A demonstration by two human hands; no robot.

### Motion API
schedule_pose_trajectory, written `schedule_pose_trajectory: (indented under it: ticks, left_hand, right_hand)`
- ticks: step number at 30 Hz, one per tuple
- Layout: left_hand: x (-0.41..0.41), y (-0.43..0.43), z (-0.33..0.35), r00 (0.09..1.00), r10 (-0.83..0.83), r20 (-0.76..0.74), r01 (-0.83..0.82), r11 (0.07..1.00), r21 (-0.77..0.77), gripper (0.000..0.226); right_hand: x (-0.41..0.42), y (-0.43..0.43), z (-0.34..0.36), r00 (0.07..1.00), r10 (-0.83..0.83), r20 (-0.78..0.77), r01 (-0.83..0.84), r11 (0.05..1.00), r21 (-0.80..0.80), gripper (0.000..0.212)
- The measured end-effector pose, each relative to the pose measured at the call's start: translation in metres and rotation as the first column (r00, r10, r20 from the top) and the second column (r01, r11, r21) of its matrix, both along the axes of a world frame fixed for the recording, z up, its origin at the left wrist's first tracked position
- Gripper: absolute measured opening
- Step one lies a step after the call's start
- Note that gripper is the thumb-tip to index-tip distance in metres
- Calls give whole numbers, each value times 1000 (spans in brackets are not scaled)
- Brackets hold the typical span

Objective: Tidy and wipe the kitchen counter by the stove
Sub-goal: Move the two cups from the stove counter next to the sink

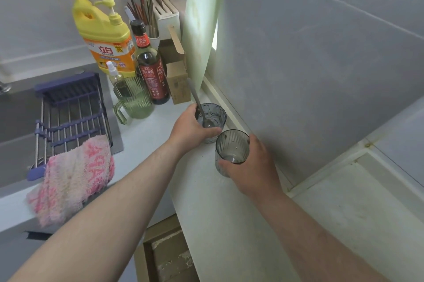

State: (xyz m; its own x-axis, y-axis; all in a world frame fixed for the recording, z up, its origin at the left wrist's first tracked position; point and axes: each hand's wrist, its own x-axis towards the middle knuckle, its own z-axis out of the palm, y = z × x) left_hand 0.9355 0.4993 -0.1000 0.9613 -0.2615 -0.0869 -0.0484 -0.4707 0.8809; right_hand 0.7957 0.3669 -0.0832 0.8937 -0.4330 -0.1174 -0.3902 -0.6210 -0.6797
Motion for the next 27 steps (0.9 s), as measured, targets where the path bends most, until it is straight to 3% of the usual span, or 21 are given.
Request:
schedule_pose_trajectory:
  ticks: [6, 9, 11, 14, 19, 24, 27]
  left_hand:
    - [-4, -1, -1, 1000, 9, -11, -10, 1000, -26, 68]
    - [-6, 1, 1, 997, -25, -66, 23, 999, -33, 67]
    - [-8, 5, 8, 994, -53, -99, 48, 998, -50, 78]
    - [-16, 16, 27, 999, 1, -55, 2, 998, 56, 93]
    - [-59, 43, 58, 1000, 9, 22, -11, 996, 93, 64]
    - [-134, 71, 83, 994, -112, 8, 110, 985, 133, 32]
    - [-170, 78, 102, 973, -230, 2, 226, 959, 170, 25]
  right_hand:
    - [-5, 2, 7, 998, 52, -20, -52, 999, 4, 107]
    - [-15, 5, 16, 995, 55, 78, -54, 998, -10, 89]
    - [-24, 9, 23, 989, 47, 139, -47, 999, -7, 78]
    - [-38, 11, 32, 981, 33, 192, -36, 999, 12, 68]
    - [-65, 15, 51, 980, 68, 188, -72, 997, 15, 55]
    - [-108, 18, 75, 987, 66, 147, -74, 996, 46, 52]
    - [-139, 15, 93, 991, 39, 130, -43, 999, 23, 49]
